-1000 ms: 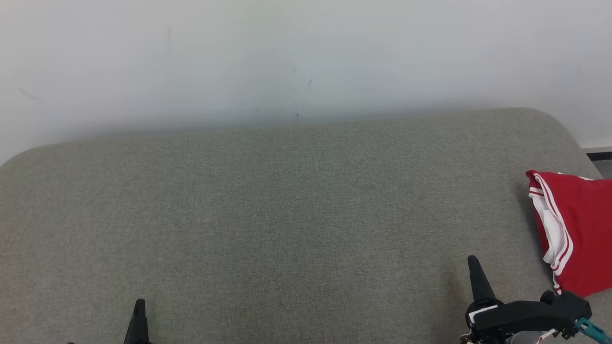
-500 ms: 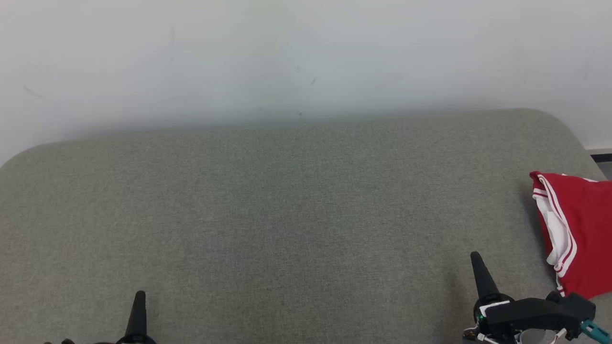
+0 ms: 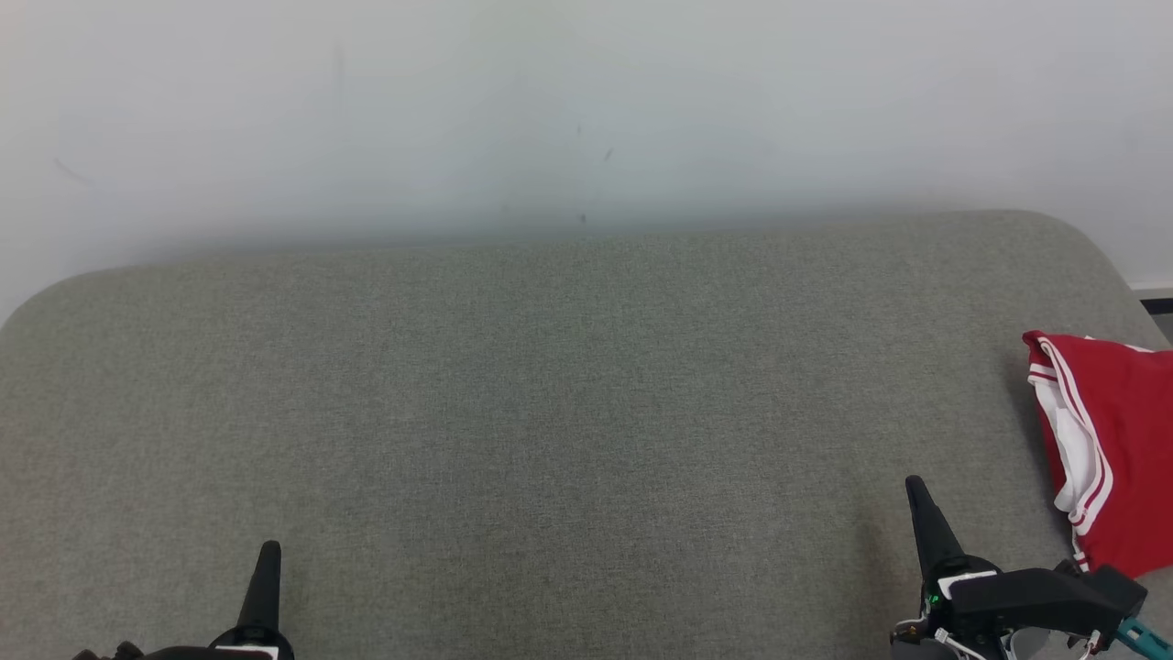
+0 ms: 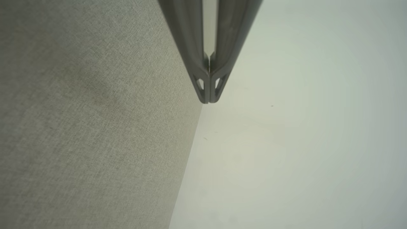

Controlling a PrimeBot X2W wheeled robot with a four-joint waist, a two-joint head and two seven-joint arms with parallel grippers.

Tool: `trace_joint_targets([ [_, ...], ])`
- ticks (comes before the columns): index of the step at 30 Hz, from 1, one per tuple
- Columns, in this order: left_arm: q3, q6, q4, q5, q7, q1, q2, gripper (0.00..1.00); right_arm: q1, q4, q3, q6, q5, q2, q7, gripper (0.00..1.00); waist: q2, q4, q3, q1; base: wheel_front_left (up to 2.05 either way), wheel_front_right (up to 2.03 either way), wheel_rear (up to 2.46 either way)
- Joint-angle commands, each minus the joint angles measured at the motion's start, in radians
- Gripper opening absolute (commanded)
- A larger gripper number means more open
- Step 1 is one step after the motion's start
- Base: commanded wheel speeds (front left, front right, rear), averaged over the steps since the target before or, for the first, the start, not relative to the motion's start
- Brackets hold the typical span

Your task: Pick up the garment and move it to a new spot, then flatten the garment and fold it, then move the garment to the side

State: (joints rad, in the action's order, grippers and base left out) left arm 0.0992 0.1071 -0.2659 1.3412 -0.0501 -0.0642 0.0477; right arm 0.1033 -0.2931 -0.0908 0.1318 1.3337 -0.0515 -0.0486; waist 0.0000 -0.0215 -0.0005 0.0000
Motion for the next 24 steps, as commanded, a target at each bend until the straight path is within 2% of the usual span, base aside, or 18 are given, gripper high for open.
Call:
trace_joint_targets([
  [1, 0.004, 0.008, 0.010, 0.018, -0.004, -0.015, 0.004, 0.00, 0.010, 0.011, -0.003, -0.001, 0.021, 0.002, -0.005, 0.00, 0.0000, 0.001, 0.000, 0.0000, 0.00, 0.00, 0.00],
  [24, 0.014, 0.022, 0.019, 0.209, -0.050, -0.045, 0.004, 0.00, 0.009, 0.041, -0.019, -0.002, 0.217, 0.002, -0.052, 0.00, 0.0000, 0.015, 0.003, 0.0000, 0.00, 0.00, 0.00],
])
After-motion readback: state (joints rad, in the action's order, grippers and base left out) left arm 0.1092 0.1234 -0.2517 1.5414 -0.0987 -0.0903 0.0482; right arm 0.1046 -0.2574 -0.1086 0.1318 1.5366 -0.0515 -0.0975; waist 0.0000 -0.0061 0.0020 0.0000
